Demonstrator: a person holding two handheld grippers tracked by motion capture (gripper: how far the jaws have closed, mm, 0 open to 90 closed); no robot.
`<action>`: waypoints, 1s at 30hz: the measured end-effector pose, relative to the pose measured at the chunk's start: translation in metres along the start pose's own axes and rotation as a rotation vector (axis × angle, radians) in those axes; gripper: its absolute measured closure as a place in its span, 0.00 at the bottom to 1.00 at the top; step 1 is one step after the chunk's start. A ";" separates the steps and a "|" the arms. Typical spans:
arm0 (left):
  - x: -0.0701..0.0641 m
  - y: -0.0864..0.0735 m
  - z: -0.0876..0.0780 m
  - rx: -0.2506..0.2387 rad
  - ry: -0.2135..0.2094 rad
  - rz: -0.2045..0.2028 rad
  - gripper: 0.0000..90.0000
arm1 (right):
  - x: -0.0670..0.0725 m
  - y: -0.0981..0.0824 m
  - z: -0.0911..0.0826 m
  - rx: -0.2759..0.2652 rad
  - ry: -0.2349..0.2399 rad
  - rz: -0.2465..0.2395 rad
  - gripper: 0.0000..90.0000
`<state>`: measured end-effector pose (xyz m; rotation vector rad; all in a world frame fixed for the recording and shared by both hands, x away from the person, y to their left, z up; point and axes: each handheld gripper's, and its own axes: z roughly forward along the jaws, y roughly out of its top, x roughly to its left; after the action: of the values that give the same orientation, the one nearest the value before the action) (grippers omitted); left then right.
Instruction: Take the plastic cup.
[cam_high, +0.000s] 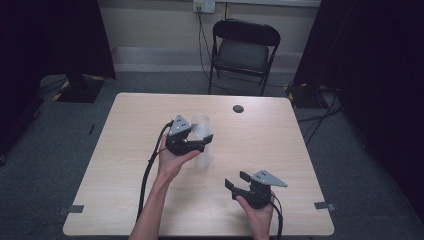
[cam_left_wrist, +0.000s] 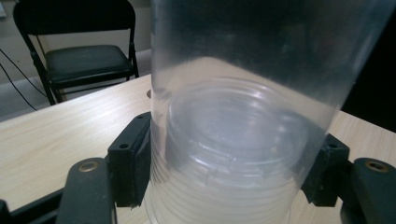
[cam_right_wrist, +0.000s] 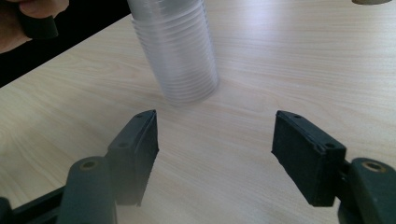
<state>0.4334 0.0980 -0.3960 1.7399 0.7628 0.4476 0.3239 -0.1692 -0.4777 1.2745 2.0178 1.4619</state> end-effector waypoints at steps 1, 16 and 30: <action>0.000 0.000 0.000 0.000 0.000 0.000 0.35 | 0.000 0.000 0.000 0.000 0.000 -0.001 0.34; -0.003 0.014 -0.007 -0.063 -0.007 -0.003 0.35 | 0.003 0.000 0.002 0.010 0.008 -0.011 0.35; -0.004 0.027 -0.017 -0.096 -0.001 0.007 0.35 | 0.002 0.001 0.002 0.013 0.004 -0.018 0.35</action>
<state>0.4267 0.1030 -0.3650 1.6542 0.7231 0.4809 0.3248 -0.1658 -0.4772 1.2562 2.0395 1.4462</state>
